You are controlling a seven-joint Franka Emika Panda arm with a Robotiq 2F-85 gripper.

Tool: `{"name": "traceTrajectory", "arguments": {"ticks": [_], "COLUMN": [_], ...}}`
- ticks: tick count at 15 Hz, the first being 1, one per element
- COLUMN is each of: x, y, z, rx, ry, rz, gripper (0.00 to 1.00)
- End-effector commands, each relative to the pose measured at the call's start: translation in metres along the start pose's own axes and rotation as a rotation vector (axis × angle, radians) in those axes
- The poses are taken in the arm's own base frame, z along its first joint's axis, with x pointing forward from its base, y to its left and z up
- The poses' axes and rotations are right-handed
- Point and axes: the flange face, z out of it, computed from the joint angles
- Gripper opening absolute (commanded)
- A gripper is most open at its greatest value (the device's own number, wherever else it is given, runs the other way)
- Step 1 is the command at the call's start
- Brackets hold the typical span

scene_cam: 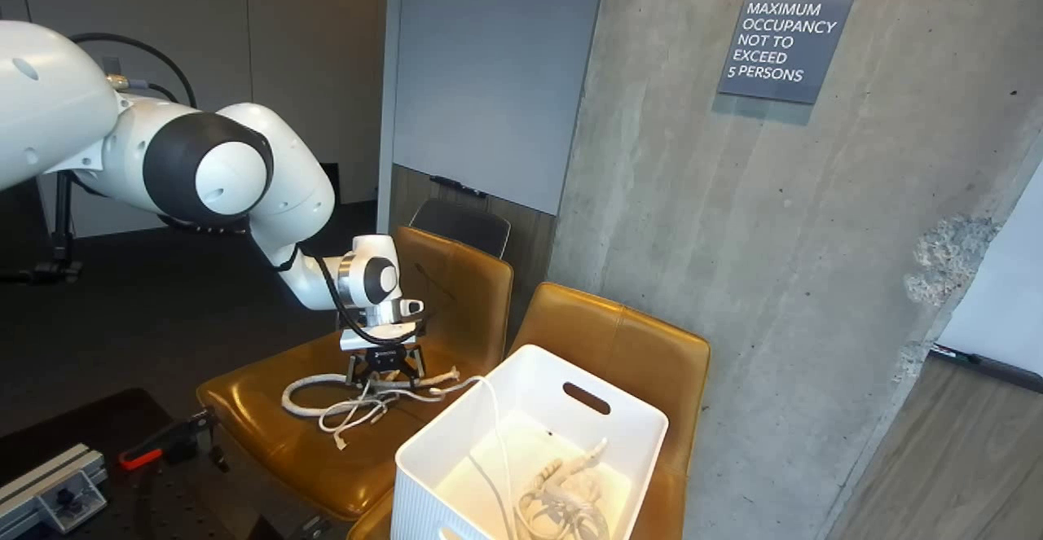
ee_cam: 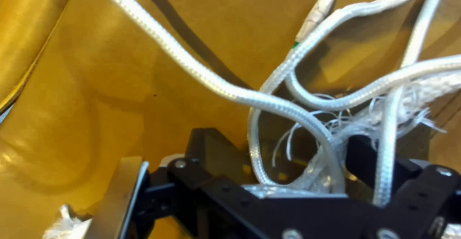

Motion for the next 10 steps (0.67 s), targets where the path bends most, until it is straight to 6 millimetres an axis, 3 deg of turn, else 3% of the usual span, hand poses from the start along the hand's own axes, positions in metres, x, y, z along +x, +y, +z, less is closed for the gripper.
{"name": "traceTrajectory", "arguments": {"ticks": [1,4,6,10], "x": [-0.007,-0.013,-0.015,-0.021], "y": [0.011,0.020,0.026,0.041], "z": [0.027,0.040,0.042,0.034], "rx": [0.018,0.026,0.029,0.022], "ry": [-0.047,-0.066,-0.069,-0.064], "rz": [0.041,0.057,0.070,0.090], "gripper": [1.00,1.00,0.74,0.44]}}
